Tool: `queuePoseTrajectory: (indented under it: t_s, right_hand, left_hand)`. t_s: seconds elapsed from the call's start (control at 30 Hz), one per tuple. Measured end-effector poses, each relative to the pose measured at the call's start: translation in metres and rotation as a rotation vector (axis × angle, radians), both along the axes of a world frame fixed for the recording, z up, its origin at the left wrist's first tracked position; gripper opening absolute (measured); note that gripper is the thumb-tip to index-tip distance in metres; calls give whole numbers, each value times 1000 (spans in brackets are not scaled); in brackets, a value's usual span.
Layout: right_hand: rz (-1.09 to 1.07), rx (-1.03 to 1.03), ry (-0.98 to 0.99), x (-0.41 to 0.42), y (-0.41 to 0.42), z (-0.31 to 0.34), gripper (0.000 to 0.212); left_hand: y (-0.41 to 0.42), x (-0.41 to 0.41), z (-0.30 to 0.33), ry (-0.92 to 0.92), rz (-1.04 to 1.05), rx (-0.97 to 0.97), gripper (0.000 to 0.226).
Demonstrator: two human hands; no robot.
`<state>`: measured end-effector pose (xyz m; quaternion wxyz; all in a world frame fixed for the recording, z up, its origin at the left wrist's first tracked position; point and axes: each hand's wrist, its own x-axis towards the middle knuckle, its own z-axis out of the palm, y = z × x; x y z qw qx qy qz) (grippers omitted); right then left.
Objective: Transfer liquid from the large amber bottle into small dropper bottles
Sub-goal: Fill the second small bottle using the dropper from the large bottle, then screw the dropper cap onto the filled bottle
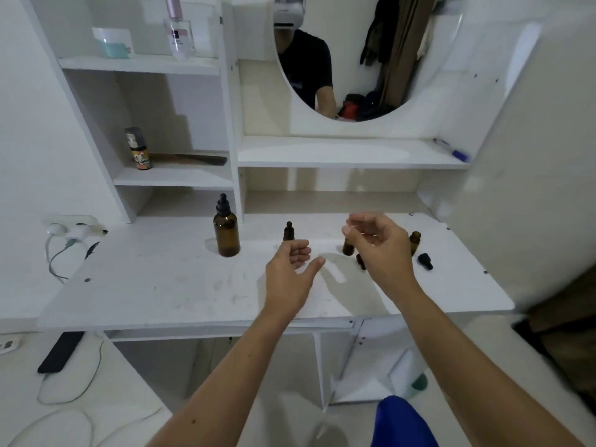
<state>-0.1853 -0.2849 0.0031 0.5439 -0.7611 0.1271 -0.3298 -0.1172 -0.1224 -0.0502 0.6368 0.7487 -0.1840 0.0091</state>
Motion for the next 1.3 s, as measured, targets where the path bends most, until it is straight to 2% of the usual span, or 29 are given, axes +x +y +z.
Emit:
queuePoseTrajectory:
  t_s: [0.23,0.37,0.63,0.73,0.9,1.03,1.17,1.3]
  right_hand:
    - [-161,-3,161,-30,-35,-37,26]
    - [-154,-25,254,-28,-39,-48,35]
    - [-158,-235,416,-14,-39,-54,58]
    - [-165,-269,415,-13,-40,-55,53]
    - [-195,-312,395,-14,-40,-59,28]
    - [-224,-188,319,-19,-42,-56,14]
    - [-209,-58,237,-22,-46,-47,17]
    - [-200,-114,179,-19,-48,-32,22]
  left_hand:
    - [-43,8,0,-1,-125,27,47]
    - [-62,17,0,-22,-151,58,44]
    - [-77,32,-2,46,-212,7,35]
    - [-80,33,-1,51,-222,-3,26]
    - [-80,33,-2,68,-224,-16,22]
    - [-79,33,-2,68,-232,-4,24]
    - [-78,33,-2,67,-236,-3,26]
    - [-79,34,-3,77,-236,-19,24]
